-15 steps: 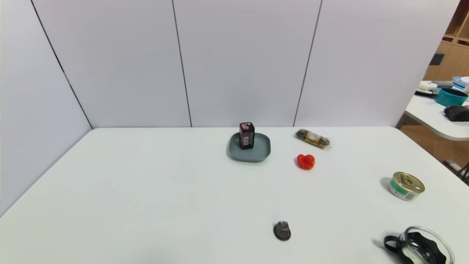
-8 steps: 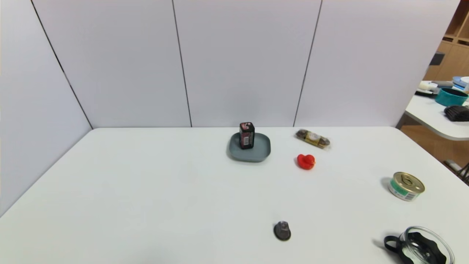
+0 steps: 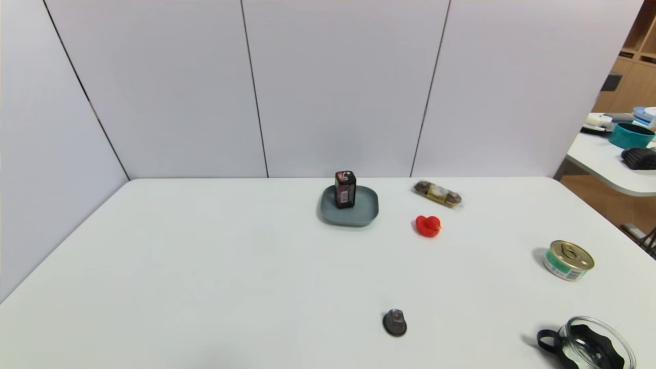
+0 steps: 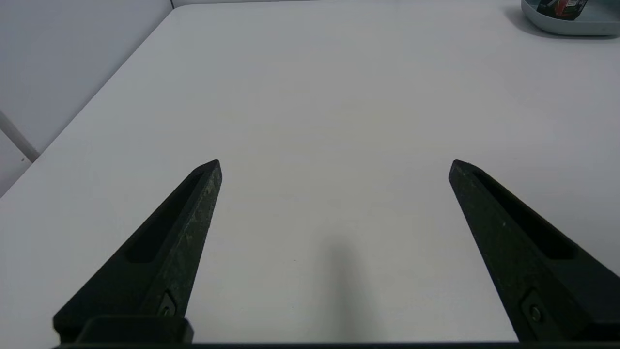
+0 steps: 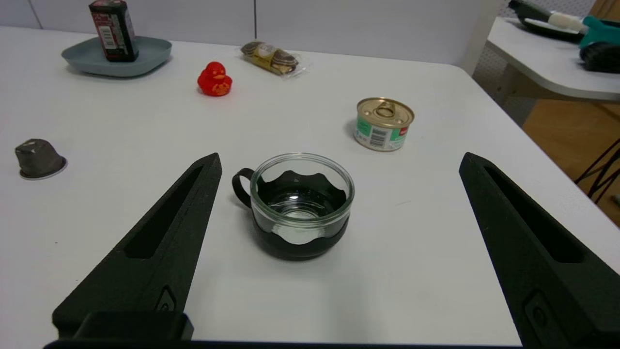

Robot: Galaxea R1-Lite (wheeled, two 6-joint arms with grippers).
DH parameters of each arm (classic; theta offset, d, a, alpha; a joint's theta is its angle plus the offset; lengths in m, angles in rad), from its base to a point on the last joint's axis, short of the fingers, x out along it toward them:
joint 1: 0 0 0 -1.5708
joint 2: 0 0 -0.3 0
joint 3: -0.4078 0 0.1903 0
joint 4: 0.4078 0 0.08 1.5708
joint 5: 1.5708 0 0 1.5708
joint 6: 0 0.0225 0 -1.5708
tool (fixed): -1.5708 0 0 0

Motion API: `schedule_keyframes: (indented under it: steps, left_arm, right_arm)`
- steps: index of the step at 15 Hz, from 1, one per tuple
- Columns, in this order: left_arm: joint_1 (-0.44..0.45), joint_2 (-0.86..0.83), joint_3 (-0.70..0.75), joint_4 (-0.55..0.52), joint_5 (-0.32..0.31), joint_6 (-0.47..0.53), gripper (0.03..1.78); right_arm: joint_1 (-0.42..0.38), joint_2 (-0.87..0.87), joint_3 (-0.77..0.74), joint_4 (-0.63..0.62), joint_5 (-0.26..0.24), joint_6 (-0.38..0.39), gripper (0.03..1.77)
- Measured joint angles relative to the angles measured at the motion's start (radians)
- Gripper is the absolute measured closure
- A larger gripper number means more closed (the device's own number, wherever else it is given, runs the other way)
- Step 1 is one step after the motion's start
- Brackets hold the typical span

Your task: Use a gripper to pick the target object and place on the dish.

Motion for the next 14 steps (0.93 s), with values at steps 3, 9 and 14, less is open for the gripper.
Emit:
schedule_keyframes:
  steps: [3,9,14]
  left_arm:
    - [0.000,0.000,0.000,0.000,-0.001,0.000,0.12]
    - [0.000,0.000,0.000,0.000,0.000,0.000,0.12]
    - [0.000,0.000,0.000,0.000,0.000,0.000,0.12]
  right_arm:
    - [0.000,0.000,0.014,0.039,0.000,0.034,0.10]
    - [0.000,0.000,0.016,0.044,-0.003,0.042,0.10]
    - [0.000,0.000,0.016,0.044,-0.002,0.040,0.10]
